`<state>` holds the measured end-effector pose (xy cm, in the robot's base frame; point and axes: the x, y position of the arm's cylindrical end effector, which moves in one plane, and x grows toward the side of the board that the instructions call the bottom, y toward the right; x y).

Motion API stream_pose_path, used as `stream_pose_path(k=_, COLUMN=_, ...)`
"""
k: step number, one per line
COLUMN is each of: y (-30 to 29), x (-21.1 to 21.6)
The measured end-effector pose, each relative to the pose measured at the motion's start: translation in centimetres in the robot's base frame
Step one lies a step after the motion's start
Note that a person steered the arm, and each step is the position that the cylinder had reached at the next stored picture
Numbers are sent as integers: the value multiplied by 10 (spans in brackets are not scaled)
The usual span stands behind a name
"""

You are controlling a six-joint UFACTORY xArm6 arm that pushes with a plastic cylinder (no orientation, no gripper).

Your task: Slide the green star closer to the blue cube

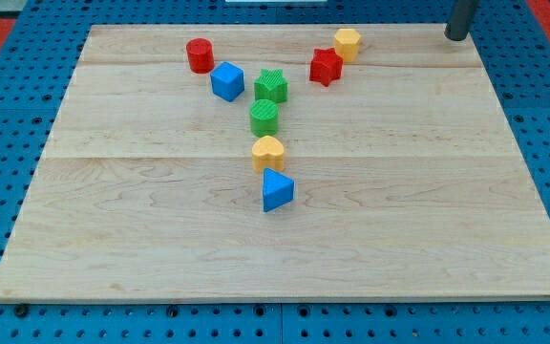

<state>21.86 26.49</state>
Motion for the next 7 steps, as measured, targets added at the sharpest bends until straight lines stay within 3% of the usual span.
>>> stream_pose_path(k=2, y=-2, x=1)
stream_pose_path(k=3, y=11, x=41)
stream_pose_path(k=4, y=-14, x=124)
stream_pose_path(k=7, y=-191, x=119)
